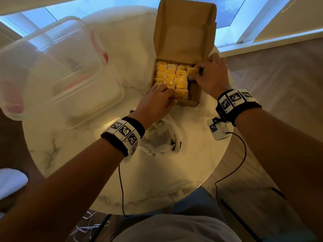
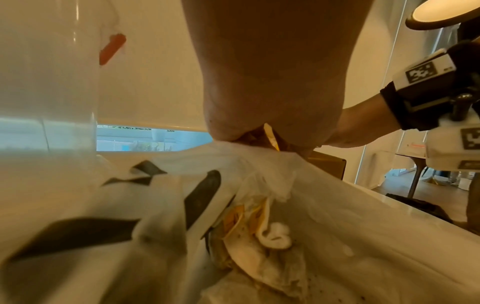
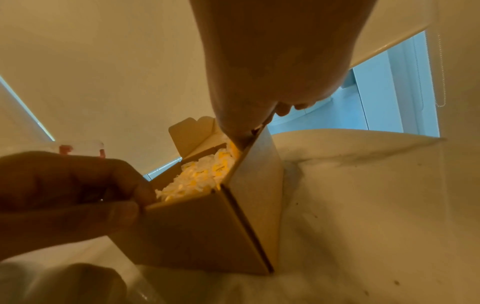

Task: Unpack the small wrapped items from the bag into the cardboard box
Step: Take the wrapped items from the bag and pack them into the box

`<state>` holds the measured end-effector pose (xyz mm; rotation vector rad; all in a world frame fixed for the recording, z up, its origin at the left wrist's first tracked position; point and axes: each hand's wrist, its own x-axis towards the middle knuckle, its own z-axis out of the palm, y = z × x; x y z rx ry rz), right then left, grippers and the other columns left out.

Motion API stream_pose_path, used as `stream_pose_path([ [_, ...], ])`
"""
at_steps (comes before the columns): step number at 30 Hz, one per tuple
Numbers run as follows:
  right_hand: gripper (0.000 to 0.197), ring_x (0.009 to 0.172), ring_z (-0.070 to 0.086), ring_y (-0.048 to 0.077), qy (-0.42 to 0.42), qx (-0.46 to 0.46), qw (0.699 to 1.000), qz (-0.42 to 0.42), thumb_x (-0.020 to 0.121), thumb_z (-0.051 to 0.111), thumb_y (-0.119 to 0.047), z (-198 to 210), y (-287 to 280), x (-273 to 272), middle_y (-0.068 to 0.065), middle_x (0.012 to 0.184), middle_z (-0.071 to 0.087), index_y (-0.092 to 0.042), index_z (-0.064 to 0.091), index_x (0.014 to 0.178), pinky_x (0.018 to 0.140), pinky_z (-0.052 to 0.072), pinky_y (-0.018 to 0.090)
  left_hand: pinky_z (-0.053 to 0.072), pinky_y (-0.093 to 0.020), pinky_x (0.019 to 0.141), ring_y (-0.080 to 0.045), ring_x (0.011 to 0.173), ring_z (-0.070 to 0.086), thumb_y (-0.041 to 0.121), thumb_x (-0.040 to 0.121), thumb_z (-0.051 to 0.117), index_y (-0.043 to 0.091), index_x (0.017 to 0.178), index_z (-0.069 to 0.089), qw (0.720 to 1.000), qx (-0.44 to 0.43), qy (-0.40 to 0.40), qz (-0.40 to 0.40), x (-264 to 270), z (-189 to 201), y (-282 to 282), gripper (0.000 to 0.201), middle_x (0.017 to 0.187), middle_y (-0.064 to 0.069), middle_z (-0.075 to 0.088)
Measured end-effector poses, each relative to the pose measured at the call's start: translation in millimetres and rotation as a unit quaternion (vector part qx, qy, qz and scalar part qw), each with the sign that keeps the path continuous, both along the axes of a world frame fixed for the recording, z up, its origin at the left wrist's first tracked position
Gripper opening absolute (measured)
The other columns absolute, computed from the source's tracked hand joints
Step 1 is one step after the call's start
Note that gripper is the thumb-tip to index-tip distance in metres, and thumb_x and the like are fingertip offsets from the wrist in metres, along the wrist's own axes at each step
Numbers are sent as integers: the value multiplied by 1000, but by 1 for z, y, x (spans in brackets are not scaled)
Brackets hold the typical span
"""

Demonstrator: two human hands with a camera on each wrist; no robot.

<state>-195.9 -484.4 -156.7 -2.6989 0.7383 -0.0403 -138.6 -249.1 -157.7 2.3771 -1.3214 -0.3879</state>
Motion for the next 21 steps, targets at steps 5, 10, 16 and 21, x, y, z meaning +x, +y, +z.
stream_pose_path([
  [5, 26, 105, 50, 31, -72, -37, 995, -55, 84, 63, -38, 1, 10, -1, 8, 110, 55, -17, 58, 98, 90, 40, 41, 48, -41, 93, -21, 106, 53, 43, 98, 52, 28, 114, 65, 1000, -4, 13, 5, 0, 1, -1, 26, 113, 2, 59],
  [10, 24, 104, 52, 33, -42, -122, 992, -3, 91, 53, -36, -2, 12, -3, 9, 111, 57, -19, 68, 98, 86, 37, 42, 45, -39, 95, -21, 109, 52, 42, 98, 52, 27, 114, 64, 1000, -9, 13, 7, 0, 2, 0, 25, 115, 2, 58],
  [16, 29, 105, 53, 33, -41, -95, 995, 11, 90, 51, -39, 7, 20, -7, 10, 114, 57, -21, 71, 101, 85, 38, 40, 49, -41, 90, -18, 103, 54, 40, 97, 55, 26, 112, 65, 997, -43, 58, 6, 1, 6, 1, 22, 112, 4, 58],
  [21, 18, 100, 56, 26, -93, -19, 994, 45, 90, 57, -33, 24, 47, -22, 6, 108, 59, -20, 67, 97, 85, 42, 37, 53, -28, 81, -8, 89, 57, 31, 97, 61, 19, 111, 65, 984, -133, 111, 28, 5, 19, 16, 18, 108, 4, 56],
])
